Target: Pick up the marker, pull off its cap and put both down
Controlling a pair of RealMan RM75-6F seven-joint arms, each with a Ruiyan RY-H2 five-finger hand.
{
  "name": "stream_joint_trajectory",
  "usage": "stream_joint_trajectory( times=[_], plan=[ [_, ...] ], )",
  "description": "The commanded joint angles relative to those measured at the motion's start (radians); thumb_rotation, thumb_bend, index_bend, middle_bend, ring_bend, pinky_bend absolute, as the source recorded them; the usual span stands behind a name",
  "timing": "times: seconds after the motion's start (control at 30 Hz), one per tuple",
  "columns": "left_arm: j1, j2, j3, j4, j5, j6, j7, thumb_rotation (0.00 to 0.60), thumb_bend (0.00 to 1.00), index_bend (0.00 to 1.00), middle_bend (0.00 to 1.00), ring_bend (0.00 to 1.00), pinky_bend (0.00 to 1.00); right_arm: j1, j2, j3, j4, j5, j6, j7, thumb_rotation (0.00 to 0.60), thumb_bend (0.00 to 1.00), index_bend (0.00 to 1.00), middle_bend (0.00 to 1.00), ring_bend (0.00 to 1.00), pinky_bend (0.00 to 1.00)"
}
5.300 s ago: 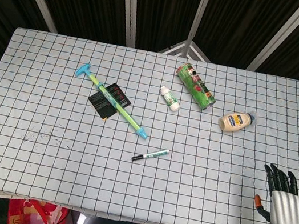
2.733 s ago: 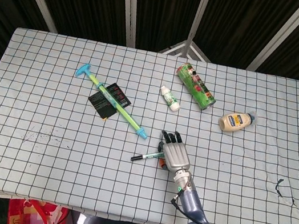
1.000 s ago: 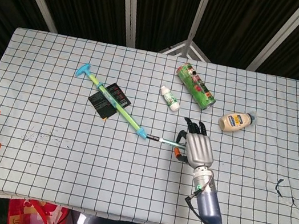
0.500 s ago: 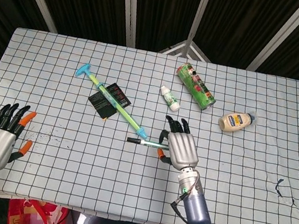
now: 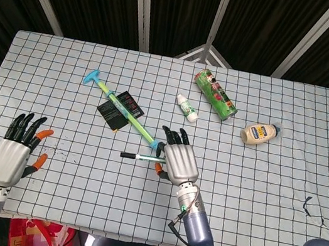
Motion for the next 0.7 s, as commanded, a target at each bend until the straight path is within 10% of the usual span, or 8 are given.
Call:
stream_joint_trajectory(
  times=[0.03,0.7],
  plan=[
    [-0.013,-0.017,-0.005,0.005,-0.004,-0.012,0.002,0.6,0.43,0.3,0.11,0.0,0.03,0.017,-0.018,0.006,0.01,0.011,0.006,-0.008,0.6,0.48,0.75,0.1,0.15,0.01],
    [-0.074,-0.155,-0.017,0.063,-0.005,-0.041,0.024,0.6,0.43,0.35,0.12,0.0,0.03,0.094,-0.115,0.025,0.027,0.044,0.07,-0.048,0.6,0.49,0.75,0.1,0.15,0.01]
  ],
)
